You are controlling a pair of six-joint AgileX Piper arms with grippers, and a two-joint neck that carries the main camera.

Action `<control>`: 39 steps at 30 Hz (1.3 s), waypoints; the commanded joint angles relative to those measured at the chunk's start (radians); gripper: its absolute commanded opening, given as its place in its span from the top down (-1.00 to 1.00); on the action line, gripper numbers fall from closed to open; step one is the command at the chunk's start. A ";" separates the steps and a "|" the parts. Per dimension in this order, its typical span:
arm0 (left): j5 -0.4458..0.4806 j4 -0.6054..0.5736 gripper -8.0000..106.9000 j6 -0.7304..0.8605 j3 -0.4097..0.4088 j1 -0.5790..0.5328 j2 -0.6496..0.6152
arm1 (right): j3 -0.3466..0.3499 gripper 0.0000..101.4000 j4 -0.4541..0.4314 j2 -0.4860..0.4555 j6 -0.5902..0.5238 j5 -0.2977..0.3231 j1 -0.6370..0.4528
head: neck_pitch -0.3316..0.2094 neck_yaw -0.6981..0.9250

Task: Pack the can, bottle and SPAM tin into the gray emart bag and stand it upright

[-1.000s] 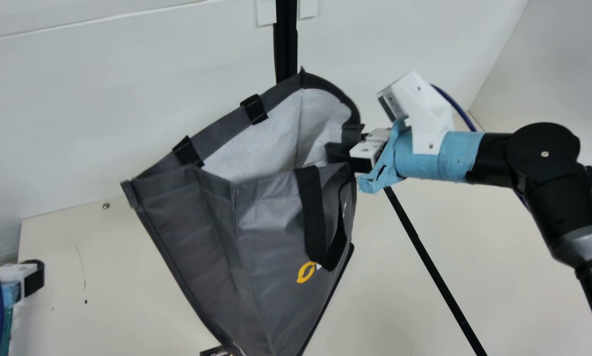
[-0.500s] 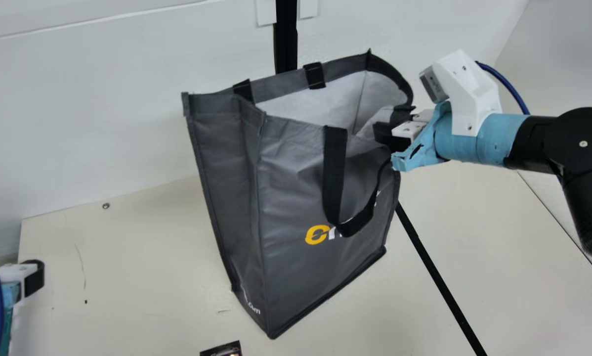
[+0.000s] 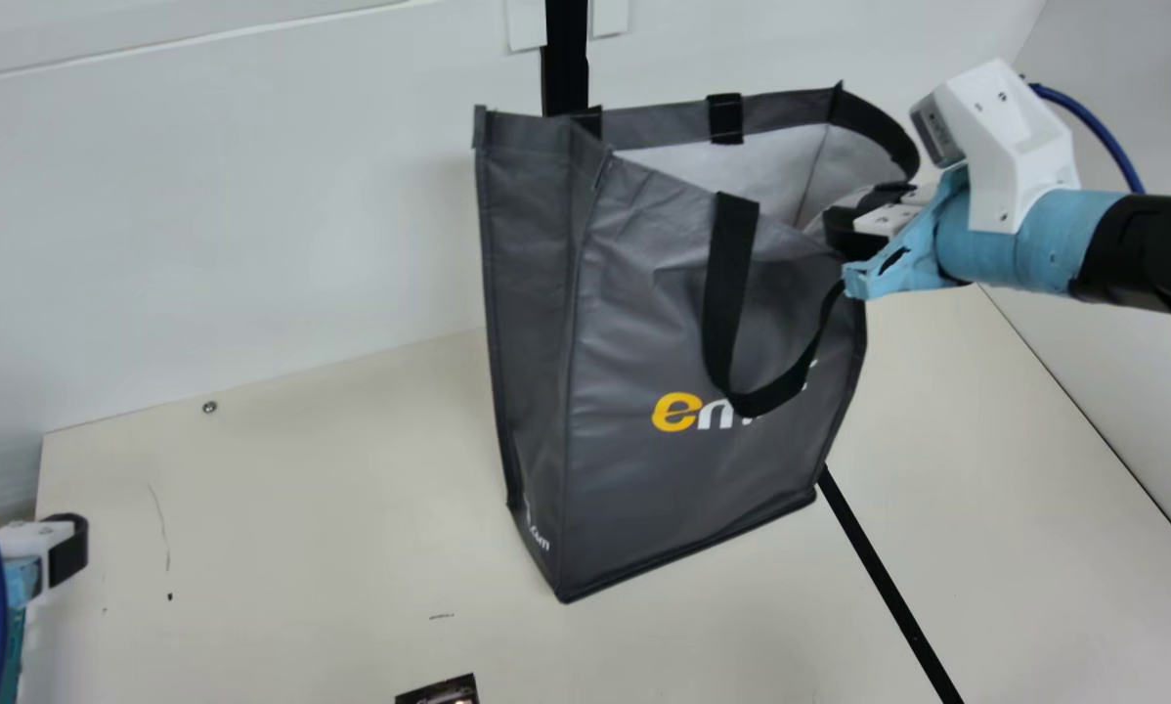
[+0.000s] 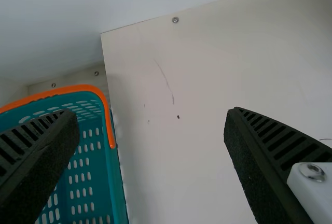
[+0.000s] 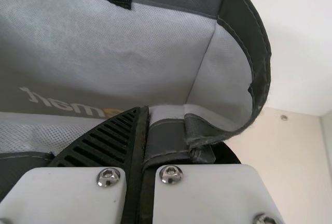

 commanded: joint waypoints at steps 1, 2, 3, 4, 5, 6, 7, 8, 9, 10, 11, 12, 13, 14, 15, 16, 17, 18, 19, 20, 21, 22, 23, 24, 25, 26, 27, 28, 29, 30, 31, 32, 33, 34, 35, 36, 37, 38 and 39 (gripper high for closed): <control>0.000 0.000 -0.71 0.000 0.000 0.000 0.000 | -0.023 1.00 -0.010 0.008 -0.001 0.006 -0.019 | -0.023 -0.001; 0.000 0.000 -0.71 0.000 0.000 0.000 0.000 | -0.035 1.00 -0.015 0.013 -0.001 0.010 -0.028 | -0.023 -0.001; 0.000 0.000 -0.71 0.000 0.000 0.000 0.000 | -0.046 1.00 -0.019 0.018 -0.002 0.013 -0.038 | -0.023 -0.001; 0.000 0.000 -0.71 0.000 0.000 0.000 0.000 | -0.058 1.00 -0.024 0.024 -0.004 0.017 -0.047 | -0.023 -0.001; 0.000 0.000 -0.71 0.000 0.000 0.000 0.000 | -0.070 1.00 -0.029 0.030 -0.005 0.020 -0.057 | -0.023 -0.001; 0.000 0.000 -0.71 0.000 0.000 0.000 0.000 | -0.081 1.00 -0.034 0.035 -0.007 0.023 -0.066 | -0.023 -0.001; 0.000 0.000 -0.71 0.000 0.000 0.000 0.000 | -0.093 1.00 -0.039 0.042 -0.009 0.027 -0.075 | -0.023 -0.001; 0.000 0.000 -0.71 0.000 0.000 0.000 0.000 | -0.105 1.00 -0.043 0.048 -0.011 0.030 -0.084 | -0.023 -0.001; 0.000 0.000 -0.71 0.000 0.000 0.000 0.000 | -0.116 1.00 -0.048 0.053 -0.013 0.033 -0.093 | -0.023 -0.001; 0.000 0.000 -0.71 0.000 0.000 0.000 0.000 | -0.128 1.00 -0.053 0.059 -0.015 0.036 -0.102 | -0.023 -0.001; 0.000 0.000 -0.71 0.000 0.000 0.000 0.000 | -0.140 1.00 -0.059 0.065 -0.018 0.039 -0.111 | -0.023 -0.001; 0.000 0.000 -0.71 0.000 0.000 0.000 0.000 | -0.151 1.00 -0.063 0.070 -0.021 0.042 -0.120 | -0.023 -0.001; 0.000 0.000 -0.71 0.000 0.000 0.000 0.000 | -0.163 1.00 -0.068 0.076 -0.024 0.046 -0.129 | -0.023 -0.001; 0.000 0.000 -0.71 0.000 0.000 0.000 0.000 | -0.176 1.00 -0.072 0.082 -0.026 0.049 -0.139 | -0.023 -0.001; 0.000 0.000 -0.71 0.000 0.000 0.000 0.000 | -0.188 1.00 -0.076 0.088 -0.029 0.052 -0.148 | -0.023 -0.001; 0.000 0.000 -0.71 0.000 0.000 0.000 0.000 | -0.201 1.00 -0.079 0.095 -0.031 0.056 -0.158 | -0.023 -0.001; 0.000 0.000 -0.71 0.000 0.000 0.000 0.000 | -0.214 1.00 -0.082 0.102 -0.034 0.060 -0.168 | -0.023 -0.001; 0.000 0.000 -0.71 0.000 0.000 0.000 0.000 | -0.226 1.00 -0.084 0.108 -0.037 0.063 -0.178 | -0.023 -0.001; 0.000 0.000 -0.71 0.000 0.000 0.000 0.000 | -0.239 1.00 -0.087 0.115 -0.039 0.067 -0.188 | -0.023 -0.001; 0.000 0.000 -0.71 0.000 0.000 0.000 0.000 | -0.251 1.00 -0.089 0.122 -0.041 0.070 -0.199 | -0.023 -0.001; 0.000 0.000 -0.71 0.000 0.000 0.000 0.000 | -0.263 1.00 -0.091 0.128 -0.044 0.074 -0.209 | -0.023 -0.001; 0.000 0.000 -0.71 0.000 0.000 0.000 0.000 | -0.276 1.00 -0.092 0.135 -0.047 0.078 -0.219 | -0.023 -0.001; 0.000 0.000 -0.71 0.000 0.000 0.000 0.000 | -0.288 1.00 -0.093 0.142 -0.050 0.082 -0.230 | -0.023 -0.001; 0.000 0.000 -0.71 0.000 0.000 0.000 0.000 | -0.301 1.00 -0.093 0.149 -0.053 0.087 -0.240 | -0.023 -0.001; 0.000 0.000 -0.71 0.000 0.000 0.000 0.000 | -0.313 1.00 -0.093 0.156 -0.056 0.092 -0.250 | -0.023 -0.001; 0.000 0.000 -0.71 0.000 0.000 0.000 0.000 | -0.325 1.00 -0.093 0.164 -0.059 0.097 -0.260 | -0.023 -0.001; 0.000 0.000 -0.71 0.000 0.000 0.000 0.000 | -0.337 1.00 -0.094 0.171 -0.062 0.102 -0.270 | -0.023 -0.001; 0.000 0.000 -0.71 0.000 0.000 0.000 0.000 | -0.348 1.00 -0.094 0.177 -0.066 0.106 -0.280 | -0.023 -0.001; 0.000 0.000 -0.71 0.000 0.000 0.000 0.000 | -0.359 1.00 -0.094 0.185 -0.069 0.112 -0.289 | -0.023 -0.001; 0.000 0.000 -0.71 0.000 0.000 0.000 0.000 | -0.369 1.00 -0.093 0.191 -0.074 0.116 -0.299 | -0.023 -0.001; 0.000 0.000 -0.71 0.000 0.000 0.000 0.000 | -0.378 1.00 -0.093 0.197 -0.077 0.120 -0.308 | -0.023 -0.001; 0.000 0.000 -0.71 0.000 0.000 0.000 0.000 | -0.389 1.00 -0.094 0.204 -0.081 0.124 -0.318 | -0.023 -0.001; 0.000 0.000 -0.71 0.000 0.000 0.000 0.000 | -0.399 1.00 -0.094 0.210 -0.086 0.128 -0.327 | -0.023 -0.001; 0.000 0.000 -0.71 0.000 0.000 0.000 0.000 | -0.408 1.00 -0.094 0.217 -0.090 0.132 -0.336 | -0.023 -0.001; 0.000 0.000 -0.71 0.000 0.000 0.000 0.000 | -0.419 1.00 -0.095 0.224 -0.095 0.135 -0.346 | -0.023 -0.001; 0.000 0.000 -0.71 0.000 0.000 0.000 0.000 | -0.431 1.00 -0.094 0.231 -0.100 0.140 -0.356 | -0.023 -0.001; 0.000 0.000 -0.71 0.000 0.000 0.000 0.000 | -0.440 1.00 -0.094 0.237 -0.106 0.145 -0.366 | -0.023 -0.001; 0.000 0.000 -0.71 0.000 0.000 0.000 0.000 | -0.452 1.00 -0.094 0.245 -0.110 0.150 -0.376 | -0.023 -0.001; 0.000 0.000 -0.71 0.000 0.000 0.000 0.000 | -0.463 1.00 -0.095 0.253 -0.115 0.155 -0.386 | -0.023 -0.001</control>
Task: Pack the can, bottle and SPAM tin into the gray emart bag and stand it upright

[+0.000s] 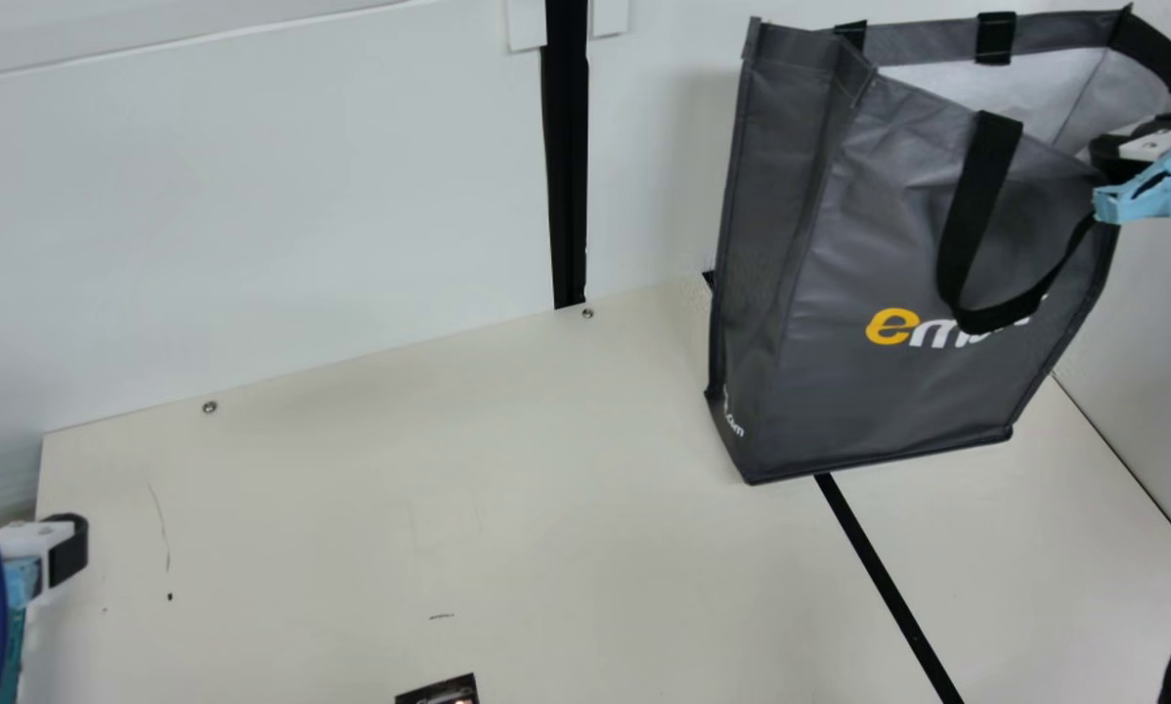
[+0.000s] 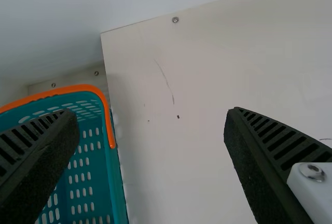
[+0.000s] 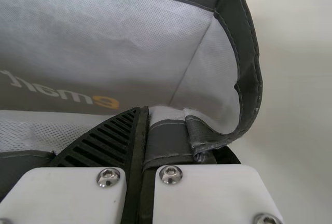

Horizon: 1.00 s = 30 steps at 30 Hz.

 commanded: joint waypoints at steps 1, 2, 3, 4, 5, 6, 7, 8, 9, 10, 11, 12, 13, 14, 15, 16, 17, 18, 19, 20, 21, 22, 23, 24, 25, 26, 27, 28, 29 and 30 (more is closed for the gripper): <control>0.000 0.000 -0.71 0.000 0.000 0.000 0.000 | -0.025 1.00 -0.001 0.015 -0.009 0.007 -0.022 | -0.023 -0.001; 0.000 0.000 -0.71 0.000 0.000 0.000 0.000 | -0.039 1.00 -0.001 0.025 -0.012 0.013 -0.033 | -0.023 -0.001; 0.000 0.000 -0.71 0.000 0.000 0.000 0.000 | -0.051 1.00 -0.002 0.034 -0.015 0.018 -0.043 | -0.023 -0.001; 0.000 0.000 -0.71 0.000 0.000 0.000 0.000 | -0.063 1.00 -0.002 0.042 -0.018 0.023 -0.054 | -0.023 -0.001; 0.000 0.000 -0.71 0.000 0.000 0.000 0.000 | -0.076 1.00 -0.002 0.052 -0.020 0.028 -0.064 | -0.023 -0.001; 0.000 0.000 -0.71 0.000 0.000 0.000 0.000 | -0.090 1.00 -0.003 0.061 -0.022 0.034 -0.074 | -0.023 -0.001; 0.000 0.000 -0.71 0.000 0.000 0.000 0.000 | -0.102 1.00 -0.003 0.070 -0.024 0.040 -0.084 | -0.023 -0.001; 0.000 0.000 -0.71 0.000 0.000 0.000 0.000 | -0.115 1.00 -0.003 0.078 -0.026 0.046 -0.093 | -0.023 -0.001; 0.000 0.000 -0.71 0.000 0.000 0.000 0.000 | -0.127 1.00 -0.002 0.087 -0.027 0.052 -0.102 | -0.023 -0.001; 0.000 0.000 -0.71 0.000 0.000 0.000 0.000 | -0.139 1.00 -0.002 0.095 -0.028 0.059 -0.110 | -0.023 -0.001; 0.000 0.000 -0.71 0.000 0.000 0.000 0.000 | -0.146 1.00 -0.002 0.101 -0.029 0.063 -0.117 | -0.023 -0.001; 0.000 0.000 -0.71 0.000 0.000 0.000 0.000 | -0.148 1.00 -0.002 0.105 -0.032 0.063 -0.122 | -0.023 -0.001; 0.000 0.000 -0.71 0.000 0.000 0.000 0.000 | -0.149 1.00 -0.002 0.109 -0.034 0.063 -0.127 | -0.023 -0.001; 0.000 0.000 -0.71 0.000 0.000 0.000 0.000 | -0.149 0.93 0.000 0.111 -0.036 0.063 -0.132 | -0.023 -0.001; 0.000 0.000 -0.71 0.000 0.000 0.000 0.000 | -0.148 0.87 0.001 0.113 -0.038 0.063 -0.136 | -0.023 -0.001; 0.000 0.000 -0.71 0.000 0.000 0.000 0.000 | -0.147 0.80 0.002 0.114 -0.040 0.063 -0.140 | -0.023 -0.001; 0.000 0.000 -0.71 0.000 0.000 0.000 0.000 | -0.146 0.74 0.003 0.114 -0.041 0.063 -0.143 | -0.023 -0.001; 0.000 0.000 -0.71 0.000 0.000 0.000 0.000 | -0.145 0.67 0.005 0.114 -0.042 0.063 -0.146 | -0.023 -0.001; 0.000 0.000 -0.71 0.000 0.000 0.000 0.000 | -0.144 0.61 0.007 0.114 -0.042 0.063 -0.148 | -0.023 -0.001; 0.000 0.000 -0.71 0.000 0.000 0.000 0.000 | -0.143 0.54 0.009 0.113 -0.042 0.063 -0.150 | -0.023 -0.001; 0.000 0.000 -0.71 0.000 0.000 0.000 0.000 | -0.142 0.47 0.011 0.112 -0.042 0.063 -0.152 | -0.023 -0.001; 0.000 0.000 -0.71 0.000 0.000 0.000 0.000 | -0.142 0.41 0.014 0.111 -0.042 0.063 -0.153 | -0.023 -0.001; 0.000 0.000 -0.71 0.000 0.000 0.000 0.000 | -0.143 0.34 0.016 0.110 -0.042 0.063 -0.154 | -0.023 -0.001; 0.000 0.000 -0.71 0.000 0.000 0.000 0.000 | -0.144 0.28 0.020 0.108 -0.042 0.063 -0.155 | -0.023 -0.001; 0.000 0.000 -0.71 0.000 0.000 0.000 0.000 | -0.145 0.21 0.023 0.106 -0.041 0.063 -0.156 | -0.023 -0.001; 0.000 0.000 -0.71 0.000 0.000 0.000 0.000 | -0.147 0.14 0.027 0.104 -0.041 0.063 -0.156 | -0.023 -0.001; 0.000 0.000 -0.71 0.000 0.000 0.000 0.000 | -0.149 0.08 0.031 0.101 -0.040 0.063 -0.156 | -0.023 -0.001; 0.000 0.000 -0.71 0.000 0.000 0.000 0.000 | -0.152 0.01 0.036 0.098 -0.039 0.063 -0.156 | -0.023 -0.001; 0.000 0.000 -0.71 0.000 0.000 0.000 0.000 | -0.155 -0.05 0.040 0.095 -0.039 0.063 -0.156 | -0.023 -0.001; 0.000 0.000 -0.71 0.000 0.000 0.000 0.000 | -0.158 -0.12 0.045 0.092 -0.038 0.063 -0.155 | -0.023 -0.001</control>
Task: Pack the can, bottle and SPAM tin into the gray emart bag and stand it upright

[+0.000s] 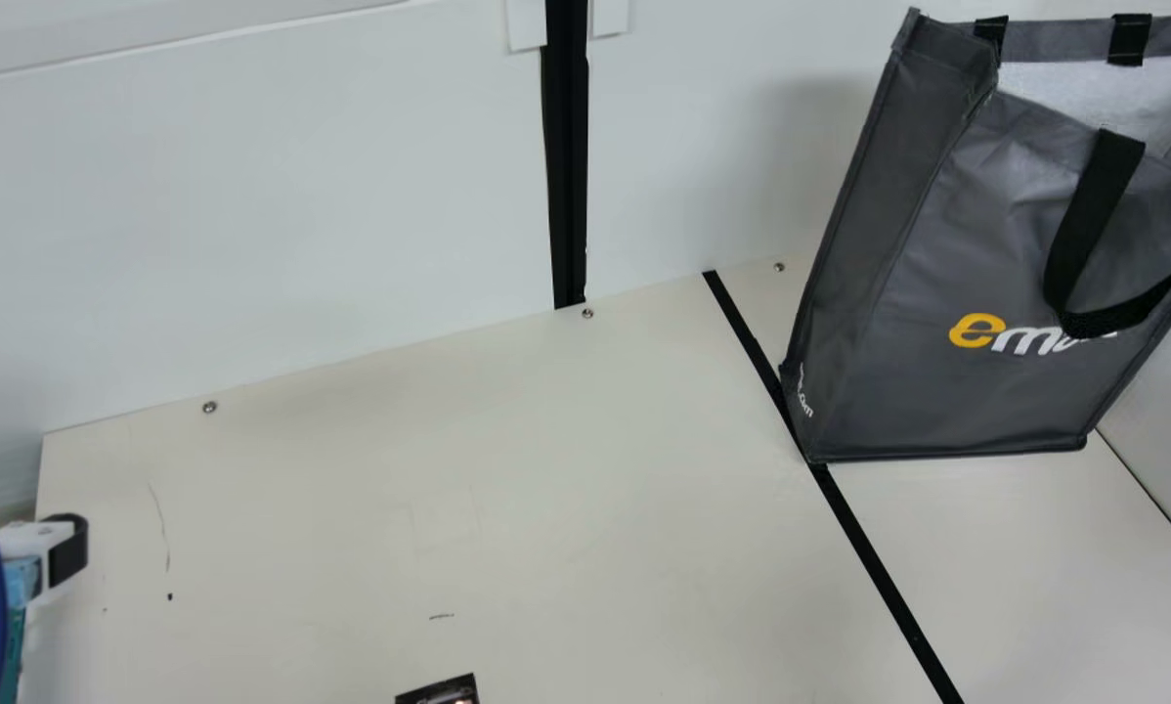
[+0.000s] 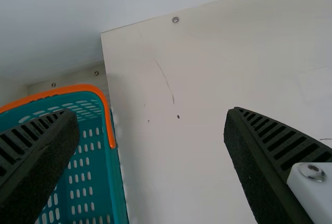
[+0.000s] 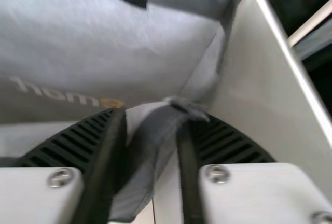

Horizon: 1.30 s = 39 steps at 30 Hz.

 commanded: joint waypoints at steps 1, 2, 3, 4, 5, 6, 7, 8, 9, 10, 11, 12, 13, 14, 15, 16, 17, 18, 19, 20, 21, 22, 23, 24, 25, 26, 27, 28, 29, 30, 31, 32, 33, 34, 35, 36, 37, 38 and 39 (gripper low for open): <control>0.000 0.000 -0.71 0.000 0.000 0.000 0.000 | -0.004 -0.19 0.009 -0.004 0.003 0.005 0.002 | -0.023 -0.001; 0.000 0.000 -0.71 0.000 0.000 0.000 0.000 | -0.008 -0.25 0.013 -0.009 0.003 0.005 0.004 | -0.023 -0.001; 0.000 0.000 -0.71 0.000 0.000 0.000 0.000 | -0.011 -0.32 0.017 -0.013 0.004 0.005 0.006 | -0.023 -0.001; 0.000 0.000 -0.71 0.000 0.000 0.000 0.000 | -0.015 -0.38 0.021 -0.018 0.004 0.005 0.008 | -0.023 -0.001; 0.000 0.000 -0.71 0.000 0.000 0.000 0.000 | -0.018 -0.45 0.025 -0.023 0.005 0.005 0.011 | -0.023 -0.001; 0.000 0.000 -0.71 0.000 0.000 0.000 0.000 | -0.022 -0.51 0.029 -0.027 0.005 0.005 0.013 | -0.023 -0.001; 0.000 0.000 -0.71 0.000 0.000 0.000 0.000 | -0.026 -0.58 0.033 -0.032 0.005 0.005 0.016 | -0.023 -0.001; 0.000 0.000 -0.71 0.000 0.000 0.000 0.000 | -0.030 -0.65 0.037 -0.037 0.005 0.005 0.019 | -0.023 -0.001; 0.000 0.000 -0.71 0.000 0.000 0.000 0.000 | -0.034 -0.71 0.041 -0.043 0.005 0.005 0.022 | -0.023 -0.001; 0.000 0.000 -0.71 0.000 0.000 0.000 0.000 | -0.039 -0.78 0.045 -0.047 0.005 0.005 0.026 | -0.023 -0.001; 0.000 0.000 -0.71 0.000 0.000 0.000 0.000 | -0.044 -0.84 0.049 -0.052 0.005 0.005 0.030 | -0.023 -0.001; 0.000 0.000 -0.71 0.000 0.000 0.000 0.000 | -0.048 -0.87 0.053 -0.058 0.005 0.005 0.034 | -0.023 -0.001; 0.000 0.000 -0.71 0.000 0.000 0.000 0.000 | -0.052 -0.87 0.057 -0.063 0.004 0.005 0.038 | -0.023 -0.001; 0.000 0.000 -0.71 0.000 0.000 0.000 0.000 | -0.057 -0.87 0.061 -0.068 0.004 0.005 0.043 | -0.023 -0.001; 0.000 0.000 -0.71 0.000 0.000 0.000 0.000 | -0.061 -0.87 0.064 -0.073 0.004 0.005 0.047 | -0.023 -0.001; 0.000 0.000 -0.71 0.000 0.000 0.000 0.000 | -0.066 -0.87 0.068 -0.077 0.003 0.005 0.052 | -0.023 -0.001; 0.000 0.000 -0.71 0.000 0.000 0.000 0.000 | -0.071 -0.87 0.071 -0.082 0.003 0.005 0.056 | -0.023 -0.001; 0.000 0.000 -0.71 0.000 0.000 0.000 0.000 | -0.077 -0.87 0.074 -0.086 0.003 0.005 0.061 | -0.023 -0.001; 0.000 0.000 -0.71 0.000 0.000 0.000 0.000 | -0.082 -0.87 0.077 -0.090 0.003 0.005 0.067 | -0.023 -0.001; 0.000 0.000 -0.71 0.000 0.000 0.000 0.000 | -0.087 -0.87 0.080 -0.093 0.004 0.005 0.072 | -0.023 -0.001; 0.000 0.000 -0.71 0.000 0.000 0.000 0.000 | -0.091 -0.87 0.082 -0.097 0.004 0.005 0.078 | -0.023 -0.001; 0.000 0.000 -0.71 0.000 0.000 0.000 0.000 | -0.096 -0.87 0.084 -0.101 0.004 0.005 0.084 | -0.023 -0.001; 0.000 0.000 -0.71 0.000 0.000 0.000 0.000 | -0.101 -0.87 0.086 -0.104 0.005 0.005 0.091 | -0.023 -0.001; 0.000 0.000 -0.71 0.000 0.000 0.000 0.000 | -0.107 -0.87 0.087 -0.107 0.006 0.005 0.098 | -0.023 -0.001; 0.000 0.000 -0.71 0.000 0.000 0.000 0.000 | -0.112 -0.87 0.088 -0.110 0.007 0.005 0.106 | -0.023 -0.001; 0.000 0.000 -0.71 0.000 0.000 0.000 0.000 | -0.117 -0.87 0.089 -0.113 0.008 0.005 0.114 | -0.023 -0.001; 0.000 0.000 -0.71 0.000 0.000 0.000 0.000 | -0.122 -0.87 0.090 -0.116 0.010 0.005 0.123 | -0.023 -0.001; 0.000 0.000 -0.71 0.000 0.000 0.000 0.000 | -0.126 -0.87 0.091 -0.120 0.011 0.005 0.133 | -0.023 -0.001; 0.000 0.000 -0.71 0.000 0.000 0.000 0.000 | -0.129 -0.87 0.091 -0.123 0.013 0.005 0.144 | -0.023 -0.001; 0.000 0.000 -0.71 0.000 0.000 0.000 0.000 | -0.130 -0.87 0.091 -0.128 0.014 0.005 0.156 | -0.023 -0.001; 0.000 0.000 -0.71 0.000 0.000 0.000 0.000 | -0.132 -0.87 0.091 -0.133 0.015 0.005 0.168 | -0.023 -0.001; 0.000 0.000 -0.71 0.000 0.000 0.000 0.000 | -0.133 -0.87 0.091 -0.138 0.016 0.005 0.180 | -0.023 -0.001; 0.000 0.000 -0.71 0.000 0.000 0.000 0.000 | -0.135 -0.87 0.090 -0.142 0.018 0.005 0.193 | -0.023 -0.001; 0.000 0.000 -0.71 0.000 0.000 0.000 0.000 | -0.137 -0.87 0.088 -0.146 0.019 0.005 0.206 | -0.023 -0.001; 0.000 0.000 -0.71 0.000 0.000 0.000 0.000 | -0.140 -0.87 0.086 -0.150 0.021 0.005 0.220 | -0.023 -0.001; 0.000 0.000 -0.71 0.000 0.000 0.000 0.000 | -0.141 -0.87 0.083 -0.155 0.023 0.005 0.234 | -0.023 -0.001; 0.000 0.000 -0.71 0.000 0.000 0.000 0.000 | -0.143 -0.87 0.079 -0.159 0.025 0.005 0.249 | -0.023 -0.001; 0.000 0.000 -0.71 0.000 0.000 0.000 0.000 | -0.144 -0.87 0.075 -0.163 0.027 0.005 0.265 | -0.023 -0.001; 0.000 0.000 -0.71 0.000 0.000 0.000 0.000 | -0.144 -0.87 0.070 -0.168 0.030 0.005 0.282 | -0.023 -0.001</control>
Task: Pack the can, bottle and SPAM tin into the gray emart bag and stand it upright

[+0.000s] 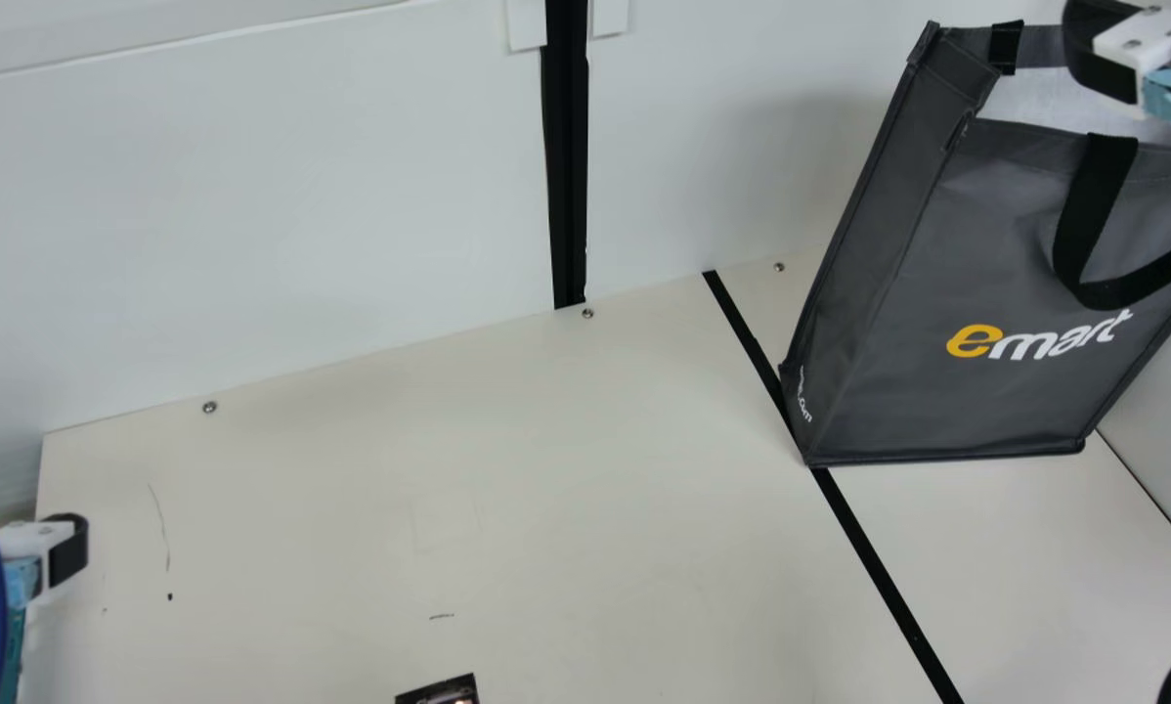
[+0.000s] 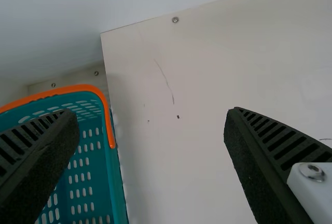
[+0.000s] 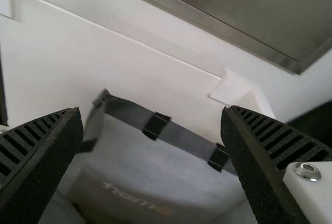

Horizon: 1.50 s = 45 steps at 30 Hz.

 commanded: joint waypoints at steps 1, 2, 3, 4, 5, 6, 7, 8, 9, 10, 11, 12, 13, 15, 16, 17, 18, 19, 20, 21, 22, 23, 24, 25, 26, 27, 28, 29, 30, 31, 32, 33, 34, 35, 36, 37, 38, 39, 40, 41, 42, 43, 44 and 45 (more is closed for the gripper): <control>0.000 0.000 -0.71 0.000 0.000 0.000 0.000 | 0.001 -0.87 -0.015 -0.007 0.004 -0.001 0.042 | -0.023 -0.002; 0.000 0.000 -0.71 0.000 0.000 0.000 0.000 | 0.002 -0.87 -0.021 -0.013 0.006 -0.001 0.060 | -0.023 -0.002; 0.000 0.000 -0.71 0.000 0.000 0.000 0.000 | 0.004 -0.87 -0.028 -0.017 0.009 -0.001 0.080 | -0.023 -0.002; 0.000 0.000 -0.71 0.000 0.000 0.000 0.000 | 0.006 -0.87 -0.035 -0.022 0.012 -0.001 0.100 | -0.023 -0.002; 0.000 0.000 -0.71 0.000 0.000 0.000 0.000 | 0.007 -0.87 -0.043 -0.026 0.015 -0.001 0.120 | -0.023 -0.002; 0.000 0.000 -0.71 0.000 0.000 0.000 0.000 | 0.009 -0.87 -0.050 -0.030 0.018 -0.001 0.141 | -0.023 -0.002; 0.000 0.000 -0.71 0.000 0.000 0.000 0.000 | 0.012 -0.87 -0.058 -0.033 0.021 -0.001 0.162 | -0.023 -0.002; 0.000 0.000 -0.71 0.000 0.000 0.000 0.000 | 0.014 -0.87 -0.067 -0.037 0.024 -0.001 0.184 | -0.023 -0.002; 0.000 0.000 -0.71 0.000 0.000 0.000 0.000 | 0.018 -0.87 -0.076 -0.041 0.027 -0.001 0.206 | -0.023 -0.002; 0.000 0.000 -0.71 0.000 0.000 0.000 0.000 | 0.023 -0.87 -0.085 -0.045 0.030 -0.001 0.228 | -0.023 -0.002; 0.000 0.000 -0.71 0.000 0.000 0.000 0.000 | 0.028 -0.87 -0.095 -0.049 0.034 -0.001 0.251 | -0.023 -0.002; 0.000 0.000 -0.71 0.000 0.000 0.000 0.000 | 0.034 -0.87 -0.104 -0.053 0.038 -0.001 0.274 | -0.023 -0.002; 0.000 0.000 -0.71 0.000 0.000 0.000 0.000 | 0.042 -0.87 -0.113 -0.057 0.042 -0.001 0.296 | -0.023 -0.002; 0.000 0.000 -0.71 0.000 0.000 0.000 0.000 | 0.057 -0.87 -0.129 -0.066 0.052 -0.001 0.341 | -0.023 -0.002; 0.000 0.000 -0.71 0.000 0.000 0.000 0.000 | 0.064 -0.87 -0.135 -0.070 0.059 -0.001 0.362 | -0.023 -0.002; 0.000 0.000 -0.71 0.000 0.000 0.000 0.000 | 0.073 -0.87 -0.139 -0.074 0.066 -0.001 0.382 | -0.023 -0.002; 0.000 0.000 -0.71 0.000 0.000 0.000 0.000 | 0.082 -0.87 -0.143 -0.078 0.075 -0.001 0.402 | -0.023 -0.002; 0.000 0.000 -0.71 0.000 0.000 0.000 0.000 | 0.091 -0.87 -0.144 -0.082 0.085 -0.001 0.421 | -0.023 -0.002; 0.000 0.000 -0.71 0.000 0.000 0.000 0.000 | 0.101 -0.87 -0.144 -0.087 0.095 -0.001 0.439 | -0.023 -0.002; 0.000 0.000 -0.71 0.000 0.000 0.000 0.000 | 0.112 -0.87 -0.144 -0.091 0.107 -0.001 0.457 | -0.023 -0.002; 0.000 0.000 -0.71 0.000 0.000 0.000 0.000 | 0.124 -0.87 -0.141 -0.096 0.119 -0.001 0.474 | -0.023 -0.002; 0.000 0.000 -0.71 0.000 0.000 0.000 0.000 | 0.138 -0.87 -0.136 -0.101 0.132 -0.001 0.489 | -0.023 -0.002; 0.000 0.000 -0.71 0.000 0.000 0.000 0.000 | 0.150 -0.87 -0.130 -0.105 0.145 -0.001 0.504 | -0.023 -0.002; 0.000 0.000 -0.71 0.000 0.000 0.000 0.000 | 0.164 -0.87 -0.125 -0.111 0.157 -0.003 0.518 | -0.023 -0.002; 0.000 0.000 -0.71 0.000 0.000 0.000 0.000 | 0.182 -0.87 -0.119 -0.116 0.169 -0.007 0.532 | -0.023 -0.002; 0.000 0.000 -0.71 0.000 0.000 0.000 0.000 | 0.200 -0.87 -0.113 -0.123 0.180 -0.012 0.545 | -0.023 -0.002; 0.000 0.000 -0.71 0.000 0.000 0.000 0.000 | 0.219 -0.87 -0.108 -0.130 0.190 -0.018 0.557 | -0.023 -0.002; 0.000 0.000 -0.71 0.000 0.000 0.000 0.000 | 0.239 -0.87 -0.103 -0.137 0.199 -0.025 0.569 | -0.023 -0.002; 0.000 0.000 -0.71 0.000 0.000 0.000 0.000 | 0.259 -0.87 -0.099 -0.144 0.208 -0.033 0.581 | -0.023 -0.002; 0.000 0.000 -0.71 0.000 0.000 0.000 0.000 | 0.281 -0.87 -0.095 -0.152 0.216 -0.042 0.593 | -0.023 -0.002; 0.000 0.000 -0.71 0.000 0.000 0.000 0.000 | 0.301 -0.87 -0.090 -0.159 0.225 -0.050 0.603 | -0.023 -0.002; 0.000 0.000 -0.71 0.000 0.000 0.000 0.000 | 0.324 -0.87 -0.087 -0.167 0.233 -0.059 0.613 | -0.023 -0.002; 0.000 0.000 -0.71 0.000 0.000 0.000 0.000 | 0.346 -0.87 -0.083 -0.176 0.240 -0.069 0.623 | -0.023 -0.002; 0.000 0.000 -0.71 0.000 0.000 0.000 0.000 | 0.368 -0.87 -0.079 -0.183 0.248 -0.078 0.632 | -0.023 -0.002; 0.000 0.000 -0.71 0.000 0.000 0.000 0.000 | 0.391 -0.87 -0.075 -0.192 0.255 -0.089 0.641 | -0.023 -0.002; 0.000 0.000 -0.71 0.000 0.000 0.000 0.000 | 0.416 -0.87 -0.070 -0.201 0.262 -0.099 0.649 | -0.023 -0.002; 0.000 0.000 -0.71 0.000 0.000 0.000 0.000 | 0.439 -0.87 -0.066 -0.209 0.269 -0.109 0.656 | -0.023 -0.002; 0.000 0.000 -0.71 0.000 0.000 0.000 0.000 | 0.465 -0.87 -0.062 -0.218 0.274 -0.120 0.664 | -0.023 -0.002; 0.000 0.000 -0.71 0.000 0.000 0.000 0.000 | 0.492 -0.87 -0.058 -0.227 0.280 -0.132 0.671 | -0.023 -0.002; 0.000 0.000 -0.71 0.000 0.000 0.000 0.000 | 0.517 -0.87 -0.054 -0.236 0.285 -0.143 0.678 | -0.023 -0.002; 0.000 0.000 -0.71 0.000 0.000 0.000 0.000 | 0.541 -0.87 -0.050 -0.245 0.289 -0.154 0.684 | -0.023 -0.002; 0.000 0.000 -0.71 0.000 0.000 0.000 0.000 | 0.566 -0.87 -0.046 -0.253 0.292 -0.164 0.690 | -0.023 -0.002; 0.000 0.000 -0.71 0.000 0.000 0.000 0.000 | 0.590 -0.87 -0.042 -0.261 0.295 -0.175 0.696 | -0.023 -0.002; 0.000 0.000 -0.71 0.000 0.000 0.000 0.000 | 0.611 -0.87 -0.039 -0.268 0.298 -0.184 0.701 | -0.023 -0.002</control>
